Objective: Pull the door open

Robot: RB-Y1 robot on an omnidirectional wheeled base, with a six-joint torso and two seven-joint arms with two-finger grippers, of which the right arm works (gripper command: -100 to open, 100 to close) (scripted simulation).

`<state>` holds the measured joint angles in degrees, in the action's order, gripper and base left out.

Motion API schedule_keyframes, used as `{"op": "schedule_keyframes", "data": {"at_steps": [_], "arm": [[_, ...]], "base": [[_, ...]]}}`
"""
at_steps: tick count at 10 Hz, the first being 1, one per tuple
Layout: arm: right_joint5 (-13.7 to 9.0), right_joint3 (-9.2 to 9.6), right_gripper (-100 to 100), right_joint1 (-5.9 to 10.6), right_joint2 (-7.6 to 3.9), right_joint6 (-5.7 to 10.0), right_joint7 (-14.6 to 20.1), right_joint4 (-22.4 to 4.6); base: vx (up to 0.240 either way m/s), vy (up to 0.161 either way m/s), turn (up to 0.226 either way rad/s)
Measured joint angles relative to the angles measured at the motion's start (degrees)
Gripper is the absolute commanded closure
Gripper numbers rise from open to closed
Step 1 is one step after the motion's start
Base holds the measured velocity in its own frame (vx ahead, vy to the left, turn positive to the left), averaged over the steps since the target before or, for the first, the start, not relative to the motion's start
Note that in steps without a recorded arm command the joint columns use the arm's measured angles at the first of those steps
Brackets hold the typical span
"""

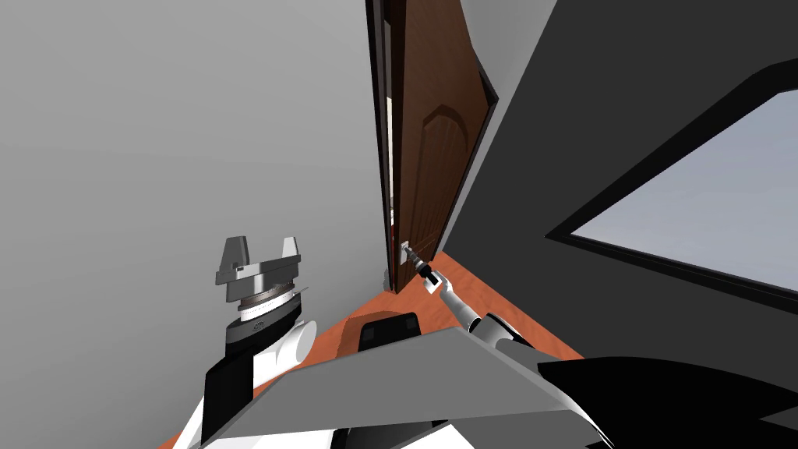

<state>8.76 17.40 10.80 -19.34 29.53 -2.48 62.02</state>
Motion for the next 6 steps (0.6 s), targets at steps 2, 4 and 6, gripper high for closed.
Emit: {"op": "schedule_keyframes", "data": {"at_steps": [2,4,6], "arm": [[-2.13,1.19,100,0.60,-0.05,0.92,3.24,-1.36],[-3.59,2.25,100,0.90,0.12,0.32,6.15,-1.29],[-4.88,3.42,100,0.79,0.38,0.13,8.78,-1.19]], "base": [[-0.063,-0.042,0.025],[-0.040,-0.041,0.014],[-0.045,-0.044,0.038]]}}
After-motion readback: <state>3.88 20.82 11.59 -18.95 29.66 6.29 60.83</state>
